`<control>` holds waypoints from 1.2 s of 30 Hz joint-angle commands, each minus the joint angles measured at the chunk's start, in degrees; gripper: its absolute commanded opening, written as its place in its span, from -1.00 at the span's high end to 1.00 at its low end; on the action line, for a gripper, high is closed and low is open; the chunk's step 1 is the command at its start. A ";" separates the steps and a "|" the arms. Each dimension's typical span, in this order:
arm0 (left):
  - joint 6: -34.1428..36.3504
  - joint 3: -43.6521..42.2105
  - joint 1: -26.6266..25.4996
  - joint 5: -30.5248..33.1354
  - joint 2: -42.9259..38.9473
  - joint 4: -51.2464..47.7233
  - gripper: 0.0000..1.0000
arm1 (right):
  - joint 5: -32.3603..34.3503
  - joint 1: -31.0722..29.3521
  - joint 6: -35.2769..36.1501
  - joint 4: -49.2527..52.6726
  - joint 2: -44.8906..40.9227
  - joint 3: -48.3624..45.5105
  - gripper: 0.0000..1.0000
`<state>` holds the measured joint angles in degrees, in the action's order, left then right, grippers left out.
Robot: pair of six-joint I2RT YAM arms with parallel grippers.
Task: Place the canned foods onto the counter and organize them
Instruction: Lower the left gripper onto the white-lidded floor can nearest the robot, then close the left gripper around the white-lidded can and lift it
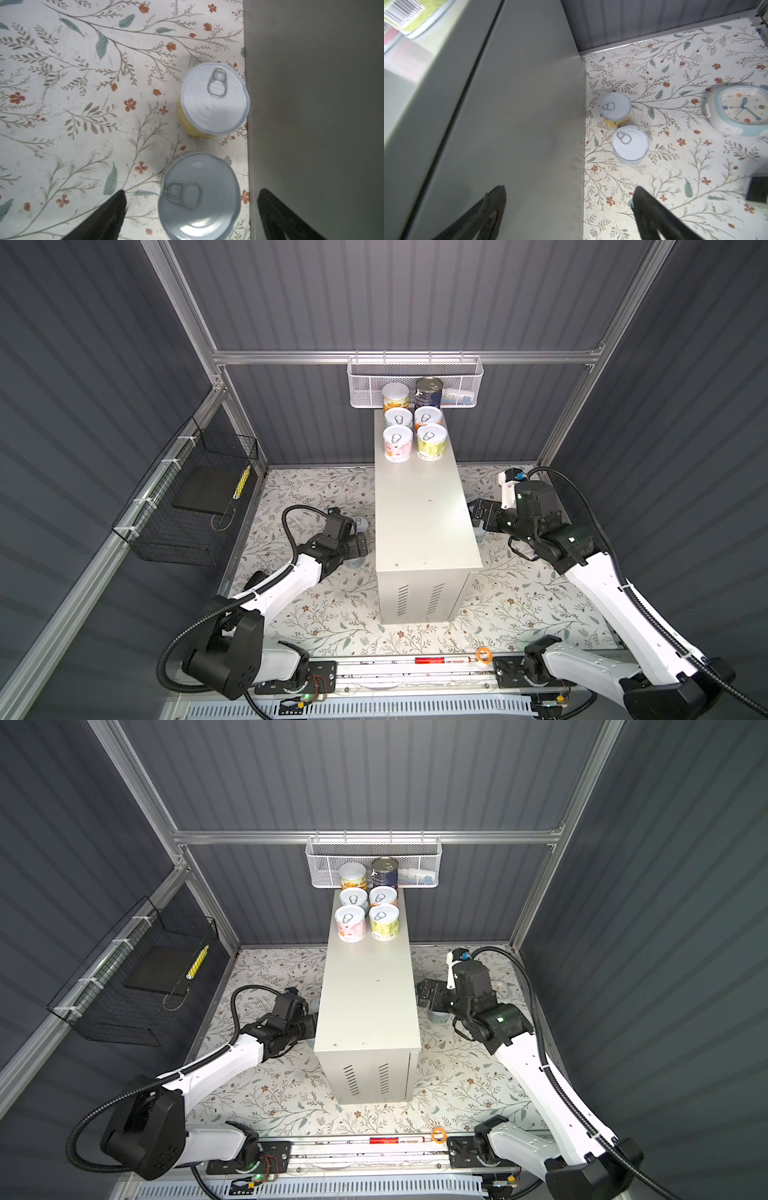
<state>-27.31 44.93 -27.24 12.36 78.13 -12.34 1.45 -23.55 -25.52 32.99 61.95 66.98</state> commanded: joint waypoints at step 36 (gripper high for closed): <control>-5.11 -6.50 -1.76 6.32 14.30 16.82 -0.60 | -1.31 0.56 -1.26 -3.61 -0.65 -6.82 -0.95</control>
<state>-30.94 38.24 -28.88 18.00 90.96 5.15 0.16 -23.22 -26.81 30.06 61.63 61.25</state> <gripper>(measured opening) 0.811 0.976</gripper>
